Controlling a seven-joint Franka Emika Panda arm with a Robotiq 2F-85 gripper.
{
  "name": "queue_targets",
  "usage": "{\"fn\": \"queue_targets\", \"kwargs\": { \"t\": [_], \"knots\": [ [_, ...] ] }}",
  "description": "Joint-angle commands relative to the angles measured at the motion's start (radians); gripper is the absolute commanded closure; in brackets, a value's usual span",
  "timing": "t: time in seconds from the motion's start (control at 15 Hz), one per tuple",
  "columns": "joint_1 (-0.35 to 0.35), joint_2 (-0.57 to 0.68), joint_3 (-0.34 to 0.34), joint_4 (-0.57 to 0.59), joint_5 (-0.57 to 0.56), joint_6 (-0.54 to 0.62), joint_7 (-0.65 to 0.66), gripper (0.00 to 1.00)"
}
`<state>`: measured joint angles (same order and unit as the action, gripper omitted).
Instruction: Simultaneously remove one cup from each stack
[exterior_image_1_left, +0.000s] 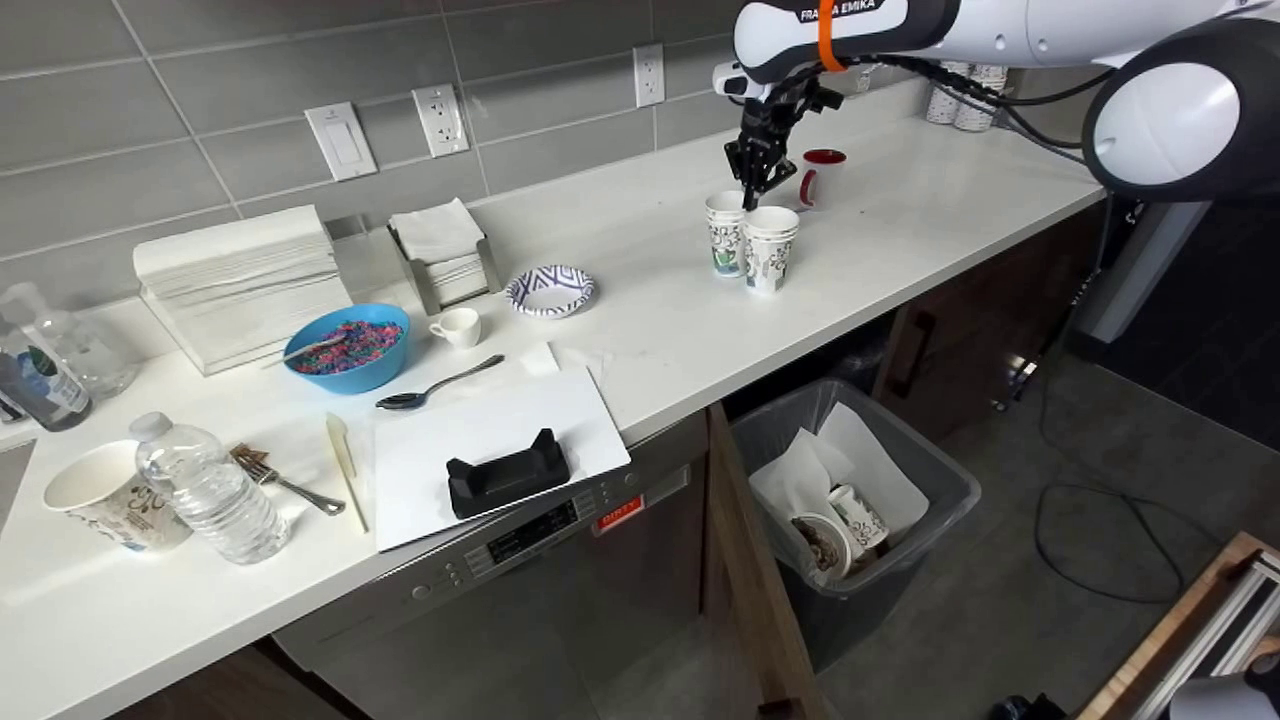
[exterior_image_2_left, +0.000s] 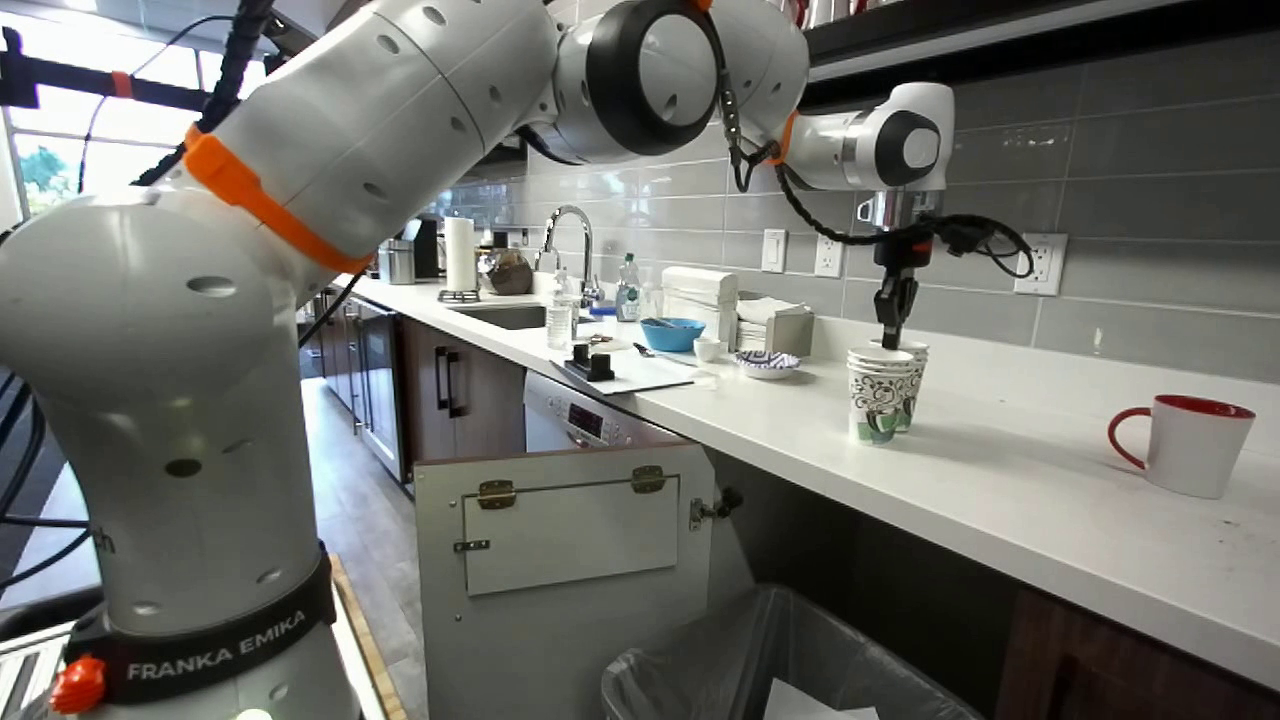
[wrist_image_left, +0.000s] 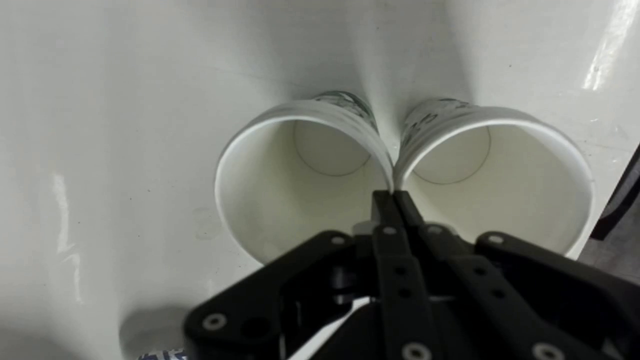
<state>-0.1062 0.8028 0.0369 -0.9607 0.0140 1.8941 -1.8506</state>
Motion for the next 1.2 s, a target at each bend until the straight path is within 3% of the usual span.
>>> {"fn": "queue_targets", "kwargs": {
  "t": [0.0,0.07,0.2,0.33,0.6,0.93,1.0,1.07,1.13],
  "knots": [
    [0.01,-0.003,-0.011,0.012,-0.016,-0.032,0.014,0.96],
    [0.009,-0.002,-0.011,0.013,-0.016,-0.033,0.015,0.78],
    [0.009,-0.002,-0.01,0.013,-0.014,-0.032,0.016,0.74],
    [0.009,-0.001,-0.009,0.013,-0.013,-0.034,0.015,0.76],
    [0.01,0.006,-0.008,0.019,-0.011,-0.041,0.015,1.0],
    [0.012,0.013,-0.008,0.026,-0.012,-0.056,0.016,0.99],
    [0.013,0.012,-0.009,0.027,-0.012,-0.055,0.018,0.96],
    [0.014,0.011,-0.008,0.027,-0.012,-0.054,0.019,0.78],
    [0.016,0.01,-0.011,0.029,-0.014,-0.06,0.028,0.71]
  ]
}}
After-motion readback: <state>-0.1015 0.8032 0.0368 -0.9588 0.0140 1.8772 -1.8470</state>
